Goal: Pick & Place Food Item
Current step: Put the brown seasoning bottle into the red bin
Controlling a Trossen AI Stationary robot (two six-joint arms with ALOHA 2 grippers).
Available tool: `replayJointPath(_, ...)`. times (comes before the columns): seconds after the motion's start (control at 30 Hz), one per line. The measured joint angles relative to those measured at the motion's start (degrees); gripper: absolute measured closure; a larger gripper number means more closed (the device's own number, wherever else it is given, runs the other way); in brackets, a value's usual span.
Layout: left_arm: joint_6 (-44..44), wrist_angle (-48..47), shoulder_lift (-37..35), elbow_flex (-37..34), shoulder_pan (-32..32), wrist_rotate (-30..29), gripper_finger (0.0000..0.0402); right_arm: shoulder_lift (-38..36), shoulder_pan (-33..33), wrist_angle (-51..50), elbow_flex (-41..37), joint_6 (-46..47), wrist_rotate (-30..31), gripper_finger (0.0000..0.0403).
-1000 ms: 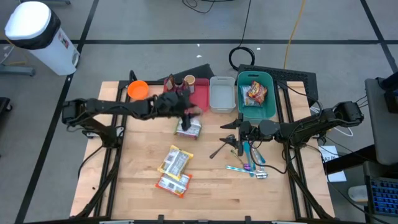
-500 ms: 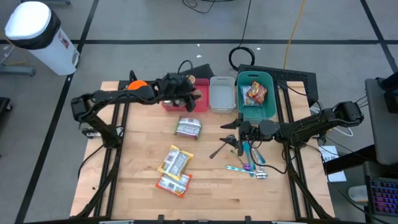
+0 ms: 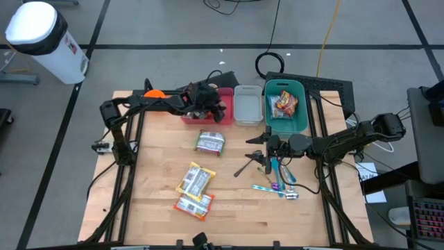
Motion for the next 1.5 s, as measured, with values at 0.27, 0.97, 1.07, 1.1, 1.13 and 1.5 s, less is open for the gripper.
replayJointPath(0.27,0.4,0.2,2.0,0.1,-0.5,-0.6,0.0219,0.0,0.0,0.0,0.0,0.0,0.0,0.0147)
replayJointPath(0.97,-1.3,-17.7,0.9,12.4,-2.5,-4.6,0.0220,0.0,0.0,0.0,0.0,-0.2,0.0,0.0147)
replayJointPath(1.07,-1.1,-18.7,1.0,14.1,-3.0,-4.6,0.0219,0.0,0.0,0.0,0.0,-0.2,0.0,0.0147)
replayJointPath(1.1,-1.1,-18.5,1.0,14.4,-3.1,-4.6,0.0217,0.0,0.0,0.0,0.0,-0.2,0.0,0.0147)
replayJointPath(1.13,-1.0,-18.0,1.0,14.5,-3.2,-4.8,0.0215,0.0,0.0,0.0,0.0,-0.2,0.0,0.0147)
replayJointPath(1.5,-3.8,-13.4,1.0,10.1,-2.8,-7.5,0.0219,0.0,0.0,0.0,0.0,-0.2,0.0,0.0147)
